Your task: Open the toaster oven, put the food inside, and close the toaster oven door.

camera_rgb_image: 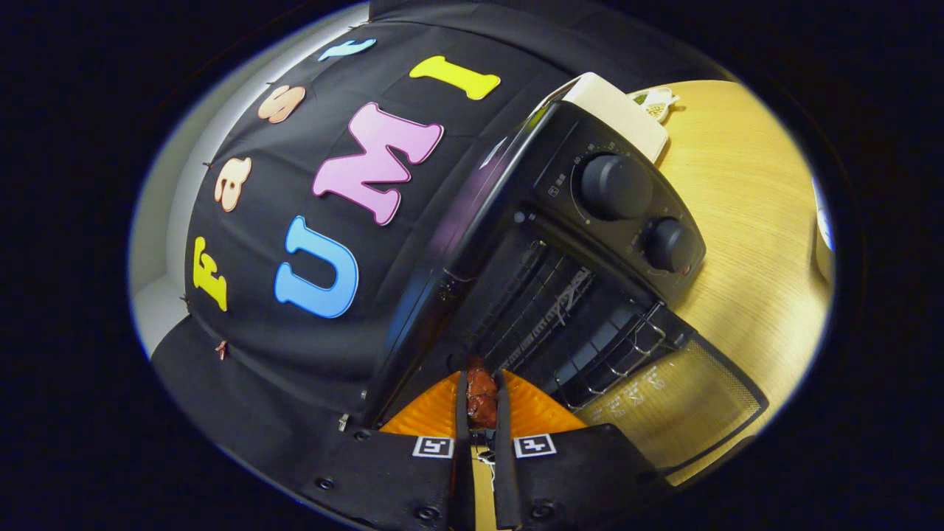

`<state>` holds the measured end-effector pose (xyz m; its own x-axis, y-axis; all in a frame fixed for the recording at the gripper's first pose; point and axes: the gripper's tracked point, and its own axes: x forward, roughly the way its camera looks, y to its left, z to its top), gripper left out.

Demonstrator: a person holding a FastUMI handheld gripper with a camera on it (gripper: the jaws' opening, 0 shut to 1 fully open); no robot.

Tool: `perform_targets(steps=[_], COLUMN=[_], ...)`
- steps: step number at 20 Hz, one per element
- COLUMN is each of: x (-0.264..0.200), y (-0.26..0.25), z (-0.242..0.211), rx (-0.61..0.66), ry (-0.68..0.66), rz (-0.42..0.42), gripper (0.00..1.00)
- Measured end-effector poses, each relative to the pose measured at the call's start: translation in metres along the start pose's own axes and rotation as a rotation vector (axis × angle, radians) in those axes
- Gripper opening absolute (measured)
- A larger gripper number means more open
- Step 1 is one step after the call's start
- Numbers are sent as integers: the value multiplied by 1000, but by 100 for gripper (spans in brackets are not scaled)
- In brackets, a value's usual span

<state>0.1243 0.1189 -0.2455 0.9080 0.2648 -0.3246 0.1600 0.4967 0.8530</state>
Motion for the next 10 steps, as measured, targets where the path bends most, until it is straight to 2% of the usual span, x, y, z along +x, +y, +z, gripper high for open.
perform_targets(steps=[5, 10], x=[14, 14], y=[-18, -17], z=[-8, -8], rx=[-40, -174], ry=[-31, -59], rz=[-51, -77], gripper=[15, 18])
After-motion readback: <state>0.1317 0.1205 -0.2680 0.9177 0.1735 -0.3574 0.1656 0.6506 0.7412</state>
